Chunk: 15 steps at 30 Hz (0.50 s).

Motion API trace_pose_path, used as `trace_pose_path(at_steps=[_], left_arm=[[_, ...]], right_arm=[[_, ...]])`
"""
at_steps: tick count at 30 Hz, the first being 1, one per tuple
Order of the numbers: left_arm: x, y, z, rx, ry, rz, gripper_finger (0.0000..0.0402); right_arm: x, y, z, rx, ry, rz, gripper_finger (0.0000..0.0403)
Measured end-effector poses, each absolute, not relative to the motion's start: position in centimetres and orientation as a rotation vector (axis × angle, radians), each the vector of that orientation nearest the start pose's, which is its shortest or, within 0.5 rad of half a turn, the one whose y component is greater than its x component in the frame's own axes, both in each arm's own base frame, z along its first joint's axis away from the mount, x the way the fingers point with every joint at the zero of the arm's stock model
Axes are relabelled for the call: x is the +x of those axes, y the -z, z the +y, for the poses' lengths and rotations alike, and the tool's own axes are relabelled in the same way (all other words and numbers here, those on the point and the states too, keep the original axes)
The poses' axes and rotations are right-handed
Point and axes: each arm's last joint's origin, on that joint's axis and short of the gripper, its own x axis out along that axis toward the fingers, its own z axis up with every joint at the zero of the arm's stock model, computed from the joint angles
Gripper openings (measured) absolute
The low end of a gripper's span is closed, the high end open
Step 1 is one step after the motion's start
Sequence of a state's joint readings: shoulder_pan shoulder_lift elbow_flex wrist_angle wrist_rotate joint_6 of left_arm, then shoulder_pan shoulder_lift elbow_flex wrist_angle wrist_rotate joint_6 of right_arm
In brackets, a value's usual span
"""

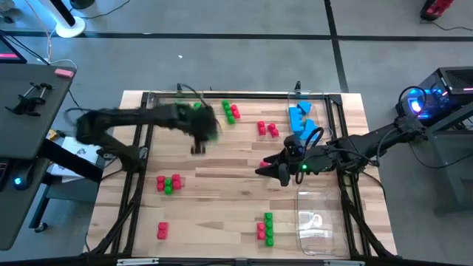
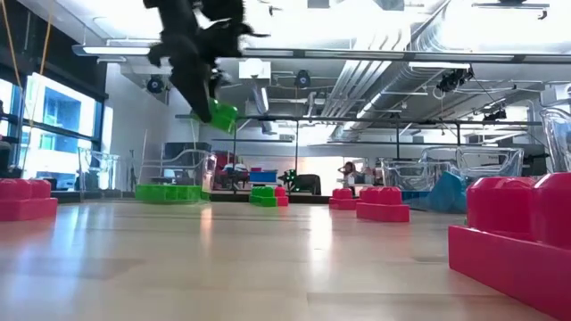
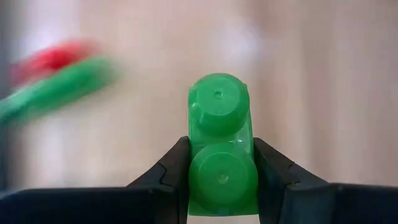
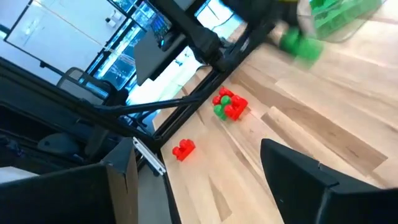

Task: Sort blocks
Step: Put the green game piece into the top left transparent bin

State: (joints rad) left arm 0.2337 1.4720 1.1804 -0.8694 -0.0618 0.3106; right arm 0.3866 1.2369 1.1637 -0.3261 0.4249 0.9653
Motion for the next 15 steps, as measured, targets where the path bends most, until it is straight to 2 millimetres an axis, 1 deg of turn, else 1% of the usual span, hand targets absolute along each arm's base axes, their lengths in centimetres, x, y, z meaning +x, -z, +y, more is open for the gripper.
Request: trace_pose_path(at_steps=[3, 7, 9, 11, 15], left_arm=[[23.8, -27.2, 10.0, 0.077, -0.404, 1.078, 0.0096], [19.7, -26.8, 13.0, -0.048, -0.736, 1.025, 0.0097], [18.5, -26.3, 14.2, -0.118, -0.851, 1.000, 0.0098], [17.7, -25.7, 15.2, -0.169, -0.913, 1.009, 0.0102], [17.0, -24.7, 16.7, -0.217, -1.001, 1.057, 0.0132]], right_arm=[[25.4, -35.9, 9.0, 0.788, 0.227, 0.301, 0.0226], [25.4, -35.9, 8.9, 0.786, 0.246, 0.289, 0.0226], [25.4, -35.9, 8.9, 0.787, 0.246, 0.289, 0.0226], [25.4, -35.9, 8.9, 0.789, 0.247, 0.289, 0.0226], [25.4, -35.9, 8.8, 0.790, 0.278, 0.268, 0.0226]])
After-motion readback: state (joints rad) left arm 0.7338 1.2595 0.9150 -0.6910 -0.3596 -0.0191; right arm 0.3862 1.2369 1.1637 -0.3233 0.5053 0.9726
